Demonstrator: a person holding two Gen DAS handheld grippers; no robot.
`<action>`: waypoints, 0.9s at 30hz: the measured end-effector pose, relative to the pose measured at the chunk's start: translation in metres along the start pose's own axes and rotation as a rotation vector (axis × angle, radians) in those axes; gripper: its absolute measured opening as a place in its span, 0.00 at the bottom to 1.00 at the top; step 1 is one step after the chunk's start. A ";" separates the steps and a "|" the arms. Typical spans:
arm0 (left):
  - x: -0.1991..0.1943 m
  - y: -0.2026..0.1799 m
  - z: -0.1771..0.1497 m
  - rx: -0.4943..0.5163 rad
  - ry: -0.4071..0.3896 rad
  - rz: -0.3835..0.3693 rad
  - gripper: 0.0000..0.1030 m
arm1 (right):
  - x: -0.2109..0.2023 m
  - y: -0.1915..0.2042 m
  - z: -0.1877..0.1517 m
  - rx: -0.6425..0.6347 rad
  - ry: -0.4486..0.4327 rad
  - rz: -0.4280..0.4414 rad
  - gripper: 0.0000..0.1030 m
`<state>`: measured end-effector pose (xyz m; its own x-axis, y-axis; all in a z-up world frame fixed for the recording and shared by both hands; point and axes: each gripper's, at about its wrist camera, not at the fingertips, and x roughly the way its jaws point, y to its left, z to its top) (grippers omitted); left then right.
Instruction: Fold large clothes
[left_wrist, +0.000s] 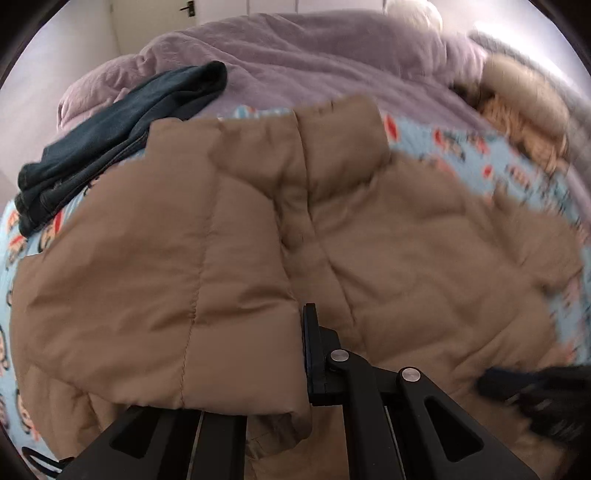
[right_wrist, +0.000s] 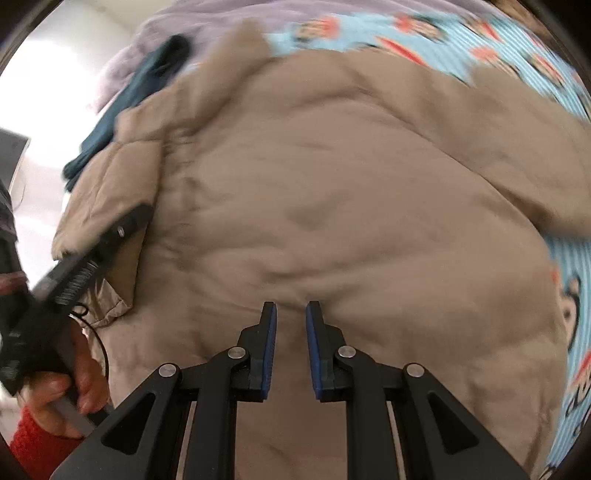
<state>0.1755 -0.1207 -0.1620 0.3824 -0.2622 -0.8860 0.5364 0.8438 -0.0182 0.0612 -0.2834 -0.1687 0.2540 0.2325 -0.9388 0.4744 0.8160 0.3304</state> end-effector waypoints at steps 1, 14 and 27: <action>-0.003 -0.001 -0.005 0.011 -0.004 0.013 0.09 | 0.001 -0.004 -0.001 0.006 -0.003 0.008 0.18; -0.097 0.074 -0.040 -0.146 -0.149 0.142 1.00 | -0.032 0.053 -0.007 -0.230 -0.105 -0.046 0.79; -0.045 0.184 -0.109 -0.425 -0.009 0.346 1.00 | 0.050 0.253 -0.031 -0.955 -0.332 -0.360 0.78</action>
<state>0.1751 0.0976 -0.1758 0.4899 0.0615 -0.8696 0.0282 0.9959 0.0863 0.1679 -0.0495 -0.1347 0.5154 -0.1419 -0.8451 -0.2520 0.9175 -0.3078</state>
